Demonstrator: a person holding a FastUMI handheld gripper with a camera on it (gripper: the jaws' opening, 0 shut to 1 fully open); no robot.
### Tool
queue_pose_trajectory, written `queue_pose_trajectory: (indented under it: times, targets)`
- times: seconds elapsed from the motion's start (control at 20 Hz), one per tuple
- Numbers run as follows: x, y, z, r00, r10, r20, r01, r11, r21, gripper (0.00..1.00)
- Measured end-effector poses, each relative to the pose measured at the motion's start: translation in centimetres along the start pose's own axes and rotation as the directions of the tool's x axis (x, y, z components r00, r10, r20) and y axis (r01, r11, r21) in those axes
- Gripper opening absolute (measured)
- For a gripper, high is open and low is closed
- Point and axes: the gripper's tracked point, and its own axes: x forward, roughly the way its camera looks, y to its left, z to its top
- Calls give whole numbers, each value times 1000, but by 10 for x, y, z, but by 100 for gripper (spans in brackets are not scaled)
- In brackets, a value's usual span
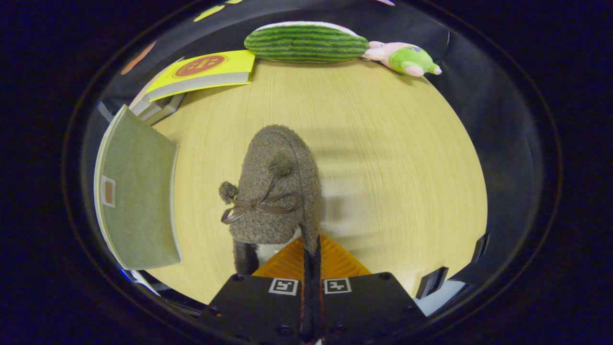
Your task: Open the storage box then place both shoes into the box .Put the left shoe in first, then the right shoe, with the right side of both shoes facing outward in a uniform manner.
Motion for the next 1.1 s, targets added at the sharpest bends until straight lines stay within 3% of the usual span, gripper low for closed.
queue_pose_trajectory:
  times: [0.55,1.1]
  targets:
    - [-133,68,3,990,110,89,-111,994,9,6]
    - [-191,170,2,963,222,153,-223,975,-11,6]
